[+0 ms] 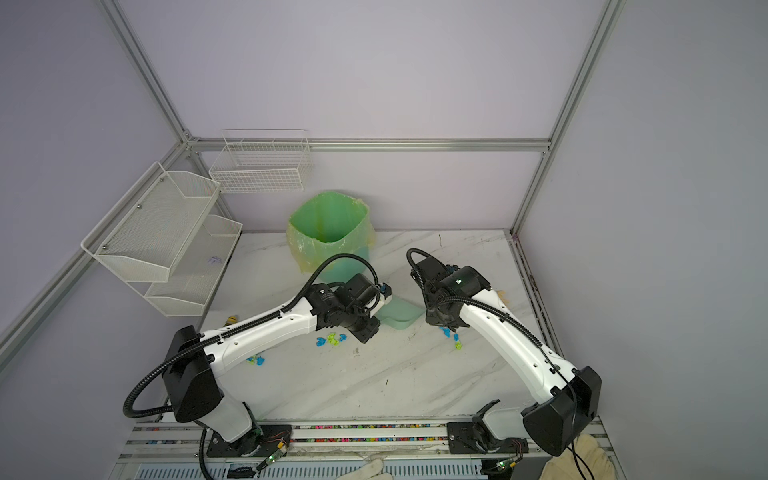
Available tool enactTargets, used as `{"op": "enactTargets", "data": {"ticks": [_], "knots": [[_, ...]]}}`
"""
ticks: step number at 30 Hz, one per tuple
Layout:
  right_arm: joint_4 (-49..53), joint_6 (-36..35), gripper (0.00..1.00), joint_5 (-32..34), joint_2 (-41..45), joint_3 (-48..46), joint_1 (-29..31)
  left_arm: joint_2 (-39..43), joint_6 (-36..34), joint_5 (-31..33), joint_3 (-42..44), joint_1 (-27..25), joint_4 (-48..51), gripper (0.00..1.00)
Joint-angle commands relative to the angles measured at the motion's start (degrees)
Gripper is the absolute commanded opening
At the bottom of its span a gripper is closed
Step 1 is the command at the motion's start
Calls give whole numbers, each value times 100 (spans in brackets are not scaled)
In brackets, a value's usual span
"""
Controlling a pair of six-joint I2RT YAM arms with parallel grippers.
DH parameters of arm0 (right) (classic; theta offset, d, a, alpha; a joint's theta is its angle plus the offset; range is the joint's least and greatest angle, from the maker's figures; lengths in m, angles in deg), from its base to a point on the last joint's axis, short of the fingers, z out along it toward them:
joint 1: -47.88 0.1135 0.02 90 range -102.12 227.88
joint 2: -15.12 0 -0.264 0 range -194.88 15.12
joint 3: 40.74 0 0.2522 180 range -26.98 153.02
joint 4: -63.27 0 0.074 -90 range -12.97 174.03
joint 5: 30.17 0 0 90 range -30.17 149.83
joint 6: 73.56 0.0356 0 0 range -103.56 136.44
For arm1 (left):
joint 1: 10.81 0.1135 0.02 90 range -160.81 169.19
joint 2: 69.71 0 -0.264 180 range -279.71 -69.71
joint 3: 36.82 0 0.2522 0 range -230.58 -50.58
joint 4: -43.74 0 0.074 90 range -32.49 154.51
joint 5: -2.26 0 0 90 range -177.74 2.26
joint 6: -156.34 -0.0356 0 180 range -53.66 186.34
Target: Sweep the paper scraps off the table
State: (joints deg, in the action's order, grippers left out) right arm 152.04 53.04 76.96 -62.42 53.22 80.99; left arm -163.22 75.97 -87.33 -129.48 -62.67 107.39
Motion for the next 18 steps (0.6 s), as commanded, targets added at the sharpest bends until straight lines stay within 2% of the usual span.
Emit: {"op": "enactTargets", "data": {"ticks": [1, 7, 18], "knots": [[226, -270, 0, 442, -83, -75, -369, 231, -30, 244, 305, -177, -29, 0], [227, -465, 0, 868, -287, -528, -425, 347, 195, 189, 532, -529, -115, 0], [197, -530, 0, 494, -491, -746, -246, 207, 231, 35, 910, -938, -577, 0]]}}
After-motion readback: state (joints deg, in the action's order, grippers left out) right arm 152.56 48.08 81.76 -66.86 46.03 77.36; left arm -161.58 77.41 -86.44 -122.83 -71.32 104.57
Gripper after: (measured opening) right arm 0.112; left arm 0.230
